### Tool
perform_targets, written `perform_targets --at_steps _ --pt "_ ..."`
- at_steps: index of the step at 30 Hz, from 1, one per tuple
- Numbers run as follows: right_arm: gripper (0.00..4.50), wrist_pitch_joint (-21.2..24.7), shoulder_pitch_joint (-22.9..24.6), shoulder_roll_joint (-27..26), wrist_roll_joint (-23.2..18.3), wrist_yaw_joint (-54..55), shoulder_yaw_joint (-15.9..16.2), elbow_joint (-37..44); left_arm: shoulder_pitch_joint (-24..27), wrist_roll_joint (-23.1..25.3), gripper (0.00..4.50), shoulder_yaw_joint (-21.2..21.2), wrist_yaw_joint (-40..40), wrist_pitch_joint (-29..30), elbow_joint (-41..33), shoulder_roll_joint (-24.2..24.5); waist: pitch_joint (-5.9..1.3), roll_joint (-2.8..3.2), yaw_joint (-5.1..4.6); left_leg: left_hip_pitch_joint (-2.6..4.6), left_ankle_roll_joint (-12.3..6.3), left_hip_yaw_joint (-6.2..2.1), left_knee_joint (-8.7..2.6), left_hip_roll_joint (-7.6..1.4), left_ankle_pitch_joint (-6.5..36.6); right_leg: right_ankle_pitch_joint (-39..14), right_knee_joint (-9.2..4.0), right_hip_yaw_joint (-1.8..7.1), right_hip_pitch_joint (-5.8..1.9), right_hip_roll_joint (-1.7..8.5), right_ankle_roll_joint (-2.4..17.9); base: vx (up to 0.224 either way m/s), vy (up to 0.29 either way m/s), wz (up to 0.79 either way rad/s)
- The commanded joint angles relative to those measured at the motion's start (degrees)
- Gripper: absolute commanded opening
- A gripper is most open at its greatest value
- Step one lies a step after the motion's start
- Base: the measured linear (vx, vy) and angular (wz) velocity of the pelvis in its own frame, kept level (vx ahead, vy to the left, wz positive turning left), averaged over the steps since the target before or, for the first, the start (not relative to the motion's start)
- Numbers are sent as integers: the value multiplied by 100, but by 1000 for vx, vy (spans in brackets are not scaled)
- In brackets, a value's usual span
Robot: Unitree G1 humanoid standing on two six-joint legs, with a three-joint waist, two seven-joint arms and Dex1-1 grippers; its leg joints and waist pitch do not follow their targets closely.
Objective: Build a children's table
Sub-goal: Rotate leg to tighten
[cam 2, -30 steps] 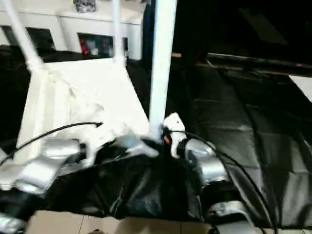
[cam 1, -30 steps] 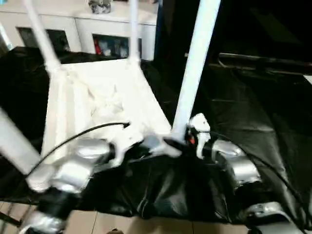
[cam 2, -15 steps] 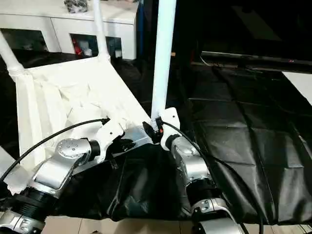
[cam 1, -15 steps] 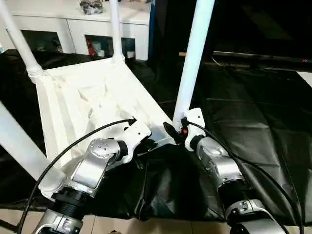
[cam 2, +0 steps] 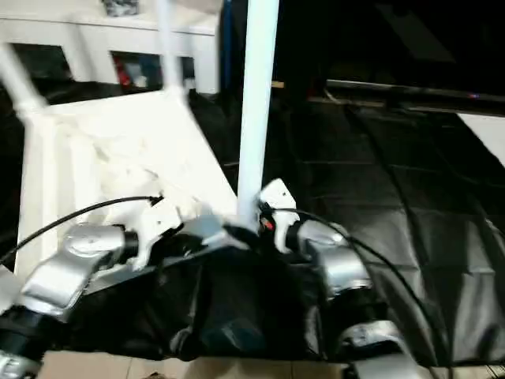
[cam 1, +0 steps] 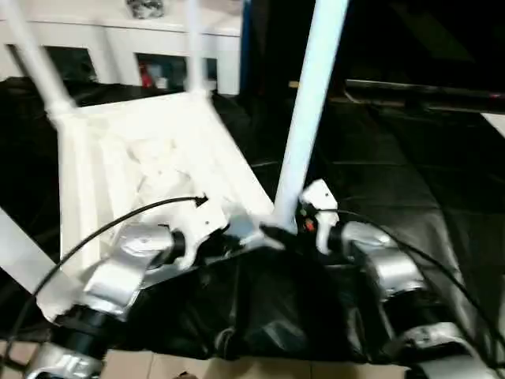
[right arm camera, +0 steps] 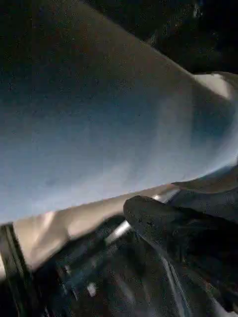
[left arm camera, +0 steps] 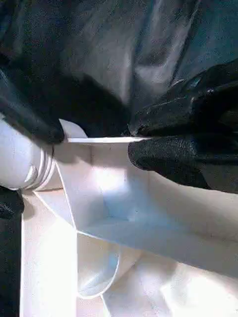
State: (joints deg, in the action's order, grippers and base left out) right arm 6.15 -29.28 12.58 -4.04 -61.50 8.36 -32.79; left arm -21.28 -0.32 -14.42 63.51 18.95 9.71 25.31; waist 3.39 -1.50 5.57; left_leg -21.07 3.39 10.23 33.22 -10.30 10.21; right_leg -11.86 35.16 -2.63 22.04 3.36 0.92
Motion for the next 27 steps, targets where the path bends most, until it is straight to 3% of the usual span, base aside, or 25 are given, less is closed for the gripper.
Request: perform_targets --at_steps 1,7,10,17,20,21,22,23,24,25,27 --pt "337 -89 -127 -39 -69 -442 268 15 -131 -133 0 -225 120 -143 -104 -159 -370 110 -14 118 -169 -91 -379 -333 1120 -299 -346 266 -228 479 1510 0 0 0" --pt "292 -56 -255 126 -97 -720 326 -88 -185 -185 0 -229 232 -224 14 -91 -375 59 -2 104 -202 -89 -364 -329 997 -455 -345 266 -237 490 1474 0 0 0" --pt "266 -129 -271 116 -34 -697 350 -144 -180 -185 0 -209 225 -253 34 -74 -377 65 -8 96 -223 -89 -360 -325 944 -433 -336 260 -233 484 1472 0 0 0" --pt "258 -84 -123 -7 -48 -650 385 36 -156 -43 0 -156 -73 -304 111 -179 -373 37 -18 100 -235 -83 -357 -328 959 -581 -351 266 -227 491 1431 0 0 0" --pt "257 42 64 -237 -5 -56 319 88 -230 76 0 -129 -577 -183 205 -410 -353 35 -6 116 -220 -79 -368 -332 996 -731 -376 277 -201 491 1372 0 0 0" --pt "257 42 64 -237 -5 -56 319 88 -230 76 0 -129 -577 -183 205 -410 -332 36 -13 123 -157 -87 -385 -325 1180 -1042 -414 277 -194 498 1326 0 0 0" --pt "257 -43 91 -426 200 629 272 -61 -296 163 0 -96 -950 -102 259 -596 -331 26 -15 131 -94 -91 -395 -333 1232 -1191 -421 277 -187 505 1285 0 0 0" --pt "257 -63 87 -527 290 975 235 -153 -321 181 0 -80 -1091 -39 265 -688 -318 29 -46 136 33 -113 -420 -324 1438 -1671 -461 277 -184 518 1154 0 0 0" --pt "256 -19 85 -648 341 1313 174 -236 -338 223 0 -73 -1249 17 258 -778 -318 29 -46 136 33 -113 -420 -324 1438 -1671 -461 277 -184 518 1154 0 0 0" --pt "256 54 34 -961 383 2084 -7 -434 -380 312 0 -104 -1561 178 229 -1014 -306 28 -94 138 111 -127 -432 -323 1616 -2006 -498 285 -156 527 1040 0 0 0" --pt "256 107 6 -1124 373 2438 -107 -516 -387 358 0 -129 -1712 249 206 -1137 -307 35 -109 123 155 -148 -446 -319 1645 -2114 -505 278 -163 529 985 0 0 0"
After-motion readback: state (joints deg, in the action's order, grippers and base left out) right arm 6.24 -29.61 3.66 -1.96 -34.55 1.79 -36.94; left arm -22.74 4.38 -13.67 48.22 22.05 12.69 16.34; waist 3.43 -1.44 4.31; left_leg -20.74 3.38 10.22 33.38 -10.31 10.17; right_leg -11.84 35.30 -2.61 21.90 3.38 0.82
